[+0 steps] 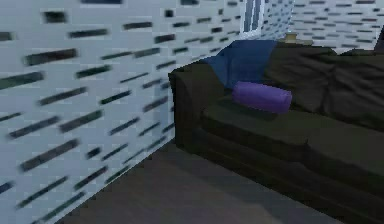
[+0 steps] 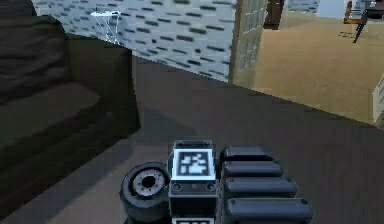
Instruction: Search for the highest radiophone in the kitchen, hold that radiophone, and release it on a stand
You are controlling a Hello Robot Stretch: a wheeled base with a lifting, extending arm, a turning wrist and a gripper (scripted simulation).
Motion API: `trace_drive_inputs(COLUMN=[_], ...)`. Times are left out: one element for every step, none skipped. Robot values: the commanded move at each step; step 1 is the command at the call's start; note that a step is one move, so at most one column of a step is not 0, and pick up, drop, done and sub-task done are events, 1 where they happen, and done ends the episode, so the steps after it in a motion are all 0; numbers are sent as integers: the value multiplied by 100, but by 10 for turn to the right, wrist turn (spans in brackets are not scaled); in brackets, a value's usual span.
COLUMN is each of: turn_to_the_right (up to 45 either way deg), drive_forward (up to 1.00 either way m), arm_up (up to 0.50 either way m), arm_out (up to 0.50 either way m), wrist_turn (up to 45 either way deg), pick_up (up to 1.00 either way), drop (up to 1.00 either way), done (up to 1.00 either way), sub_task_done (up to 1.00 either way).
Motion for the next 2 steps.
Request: trace_drive_inputs(turn_to_the_right=[270, -450], drive_forward=[0, 0], arm_up=[0, 0], arm_out=[0, 0], wrist_turn=[0, 0], pick_up=[0, 0], drop=[0, 0], done=[0, 0], sub_task_done=[0, 0])
